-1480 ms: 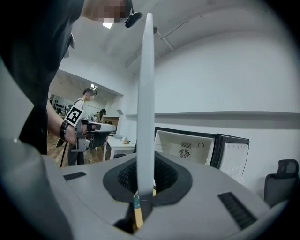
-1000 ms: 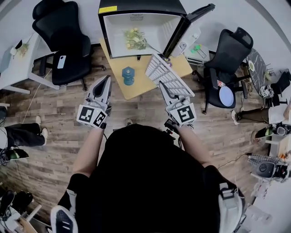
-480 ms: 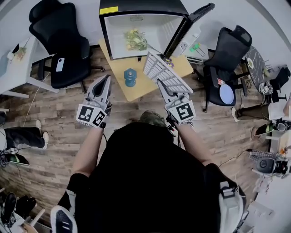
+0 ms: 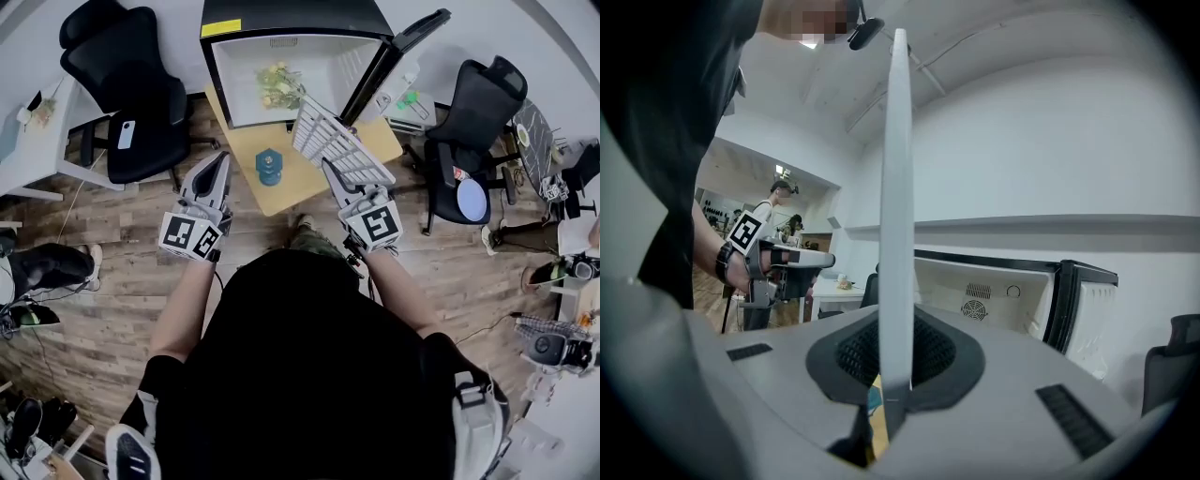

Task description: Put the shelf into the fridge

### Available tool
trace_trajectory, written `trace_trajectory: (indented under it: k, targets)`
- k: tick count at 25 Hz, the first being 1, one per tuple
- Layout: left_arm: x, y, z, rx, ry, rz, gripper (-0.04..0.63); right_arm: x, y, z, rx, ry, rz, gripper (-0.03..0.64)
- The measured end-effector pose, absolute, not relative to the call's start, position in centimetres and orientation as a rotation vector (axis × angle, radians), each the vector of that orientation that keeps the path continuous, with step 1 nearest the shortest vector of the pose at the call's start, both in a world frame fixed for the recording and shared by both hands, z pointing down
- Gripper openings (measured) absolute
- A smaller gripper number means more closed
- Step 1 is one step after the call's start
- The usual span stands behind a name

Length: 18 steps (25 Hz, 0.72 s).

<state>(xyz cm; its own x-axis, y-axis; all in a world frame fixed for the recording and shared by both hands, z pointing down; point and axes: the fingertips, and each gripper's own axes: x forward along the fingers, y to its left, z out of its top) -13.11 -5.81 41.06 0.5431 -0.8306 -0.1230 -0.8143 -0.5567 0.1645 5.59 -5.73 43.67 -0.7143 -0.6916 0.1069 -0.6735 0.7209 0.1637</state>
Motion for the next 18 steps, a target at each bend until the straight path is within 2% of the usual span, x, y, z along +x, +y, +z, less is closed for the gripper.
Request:
trace_trajectory:
  k: [13,18]
  targets:
    - [-12.6,-9.6,41.7,2.618,-1.498,-0.258,0.017,5.5,-11.5,42.7,1.097,-2.876,-0.052,0.038]
    - [-12.3,-10.8,41.6,2.606,-1.523,-0.238,0.017,5.9,-13.8,42.3,1.159,-2.986,0.148,0.038]
